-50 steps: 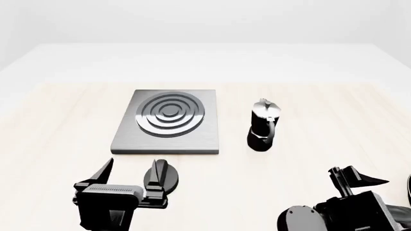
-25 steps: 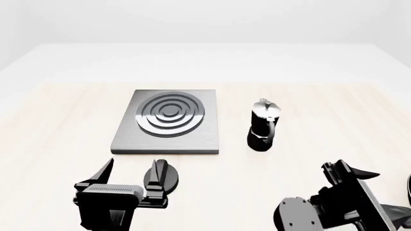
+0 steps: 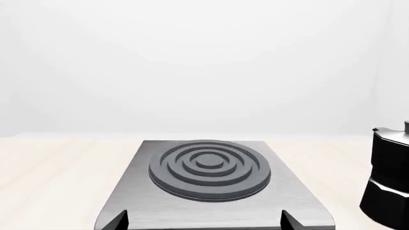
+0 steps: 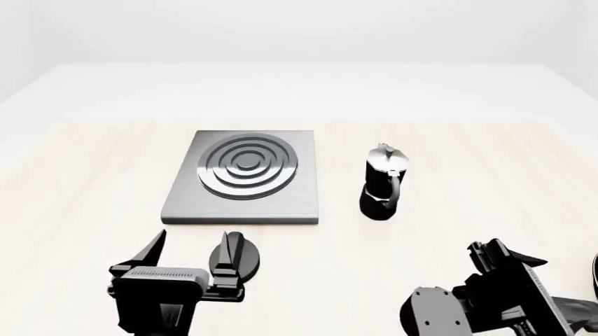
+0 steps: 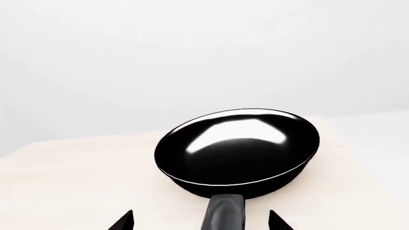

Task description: Put the frying pan on the stove.

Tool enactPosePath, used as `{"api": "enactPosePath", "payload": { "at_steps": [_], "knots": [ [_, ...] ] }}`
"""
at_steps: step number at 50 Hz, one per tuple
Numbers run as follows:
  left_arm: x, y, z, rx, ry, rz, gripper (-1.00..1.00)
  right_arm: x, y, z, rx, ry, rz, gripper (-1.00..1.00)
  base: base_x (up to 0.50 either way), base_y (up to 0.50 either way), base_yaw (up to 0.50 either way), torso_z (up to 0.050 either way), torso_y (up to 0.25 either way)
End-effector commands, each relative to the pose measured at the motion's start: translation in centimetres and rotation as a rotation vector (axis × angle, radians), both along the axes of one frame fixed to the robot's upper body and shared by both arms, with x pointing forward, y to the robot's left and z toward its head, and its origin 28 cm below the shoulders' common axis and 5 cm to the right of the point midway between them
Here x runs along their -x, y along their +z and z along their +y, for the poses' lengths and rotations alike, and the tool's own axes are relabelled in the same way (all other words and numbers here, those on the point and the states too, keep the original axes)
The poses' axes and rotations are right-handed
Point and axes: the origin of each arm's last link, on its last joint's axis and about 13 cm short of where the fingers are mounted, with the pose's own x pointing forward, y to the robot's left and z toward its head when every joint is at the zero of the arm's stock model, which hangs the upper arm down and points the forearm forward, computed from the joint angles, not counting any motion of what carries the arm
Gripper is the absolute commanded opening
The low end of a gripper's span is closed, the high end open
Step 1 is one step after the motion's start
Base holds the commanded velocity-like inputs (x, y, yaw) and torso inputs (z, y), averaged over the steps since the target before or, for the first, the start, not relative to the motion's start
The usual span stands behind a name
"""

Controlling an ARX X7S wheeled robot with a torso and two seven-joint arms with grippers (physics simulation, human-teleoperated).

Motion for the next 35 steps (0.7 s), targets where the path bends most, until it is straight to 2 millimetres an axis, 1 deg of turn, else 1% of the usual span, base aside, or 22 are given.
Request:
{"api": "enactPosePath", "payload": {
  "at_steps": [1, 35],
  "knots": [
    [-0.05, -0.06, -0.01, 0.000, -0.002, 0.001, 1.00, -0.10, -0.51, -0.13, -0.044, 0.002, -0.006, 1.00, 0.00, 0.00, 0.00, 0.000, 0.000],
    [-0.03, -0.05, -0.02, -0.001, 0.000, -0.001, 1.00, -0.04, -1.10, -0.53, -0.119, 0.016, -0.010, 1.00, 0.00, 0.00, 0.00, 0.000, 0.000]
  ]
}}
